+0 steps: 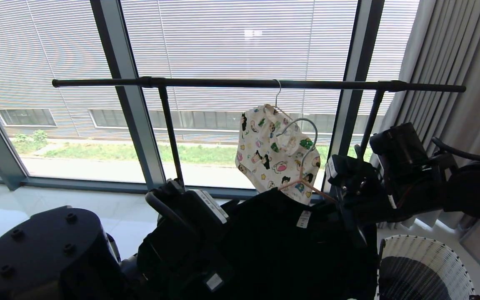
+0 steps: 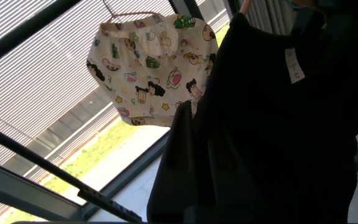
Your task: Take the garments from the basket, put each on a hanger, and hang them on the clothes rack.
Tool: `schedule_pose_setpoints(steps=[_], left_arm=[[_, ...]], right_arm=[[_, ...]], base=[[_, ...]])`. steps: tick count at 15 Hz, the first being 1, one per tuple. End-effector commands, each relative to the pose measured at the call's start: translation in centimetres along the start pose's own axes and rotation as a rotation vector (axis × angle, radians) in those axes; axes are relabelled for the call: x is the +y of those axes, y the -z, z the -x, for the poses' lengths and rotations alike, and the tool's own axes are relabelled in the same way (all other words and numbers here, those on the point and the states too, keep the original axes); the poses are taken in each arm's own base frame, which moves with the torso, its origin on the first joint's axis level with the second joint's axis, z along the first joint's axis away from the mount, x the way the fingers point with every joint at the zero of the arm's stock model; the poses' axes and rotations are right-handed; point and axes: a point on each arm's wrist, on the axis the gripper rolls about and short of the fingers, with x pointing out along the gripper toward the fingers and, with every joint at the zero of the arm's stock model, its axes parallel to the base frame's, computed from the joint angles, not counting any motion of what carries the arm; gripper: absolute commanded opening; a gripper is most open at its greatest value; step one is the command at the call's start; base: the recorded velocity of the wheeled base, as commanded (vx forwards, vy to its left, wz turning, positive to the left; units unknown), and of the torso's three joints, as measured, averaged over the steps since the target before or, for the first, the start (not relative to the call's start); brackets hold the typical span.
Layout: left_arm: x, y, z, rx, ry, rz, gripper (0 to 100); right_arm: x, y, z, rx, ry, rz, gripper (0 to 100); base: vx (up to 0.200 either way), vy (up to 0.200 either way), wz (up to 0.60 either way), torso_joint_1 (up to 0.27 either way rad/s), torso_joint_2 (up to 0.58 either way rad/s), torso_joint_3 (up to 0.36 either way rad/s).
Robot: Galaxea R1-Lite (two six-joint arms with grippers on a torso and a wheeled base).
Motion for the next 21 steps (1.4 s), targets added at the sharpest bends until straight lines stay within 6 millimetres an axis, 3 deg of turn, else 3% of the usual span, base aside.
schedule_pose_setpoints(steps=[1, 3, 4, 11, 16, 21], left_arm=[[-0.1, 0.1, 0.1, 0.004, 0.004, -0.001, 0], [-0.2, 0.3, 0.1, 0.009, 0.009, 0.007, 0], [-0.2, 0.3, 0.2, 0.012, 0.01, 0.013, 100], [0.2, 0.8, 0.4, 0.048, -0.045, 0.007, 100], [3.2, 7.0, 2.5, 0.303, -0.183, 0.021, 100], [3.0, 9.0, 2.9, 0.341, -0.083, 0.093, 100]], right_arm=[[-0.1, -0.3, 0.0, -0.018, 0.013, 0.023, 0], [-0.4, -1.0, 0.3, -0.066, 0.056, 0.088, 0], [-0.6, -1.3, 0.4, -0.087, 0.076, 0.133, 0], [-1.3, -2.4, 3.5, -0.15, 0.211, 0.473, 0], [-1.0, -2.0, 6.6, -0.172, 0.26, 0.491, 0], [0.2, -2.4, 7.7, -0.19, 0.27, 0.505, 0]], base=[[0.0, 0.0, 0.0, 0.0, 0.0, 0.0], [0.0, 0.0, 0.0, 0.0, 0.0, 0.0], [0.0, 0.0, 0.0, 0.0, 0.0, 0.0], [0.0, 0.0, 0.0, 0.0, 0.0, 0.0], [0.0, 0.0, 0.0, 0.0, 0.0, 0.0], [0.0, 0.0, 0.0, 0.0, 0.0, 0.0]])
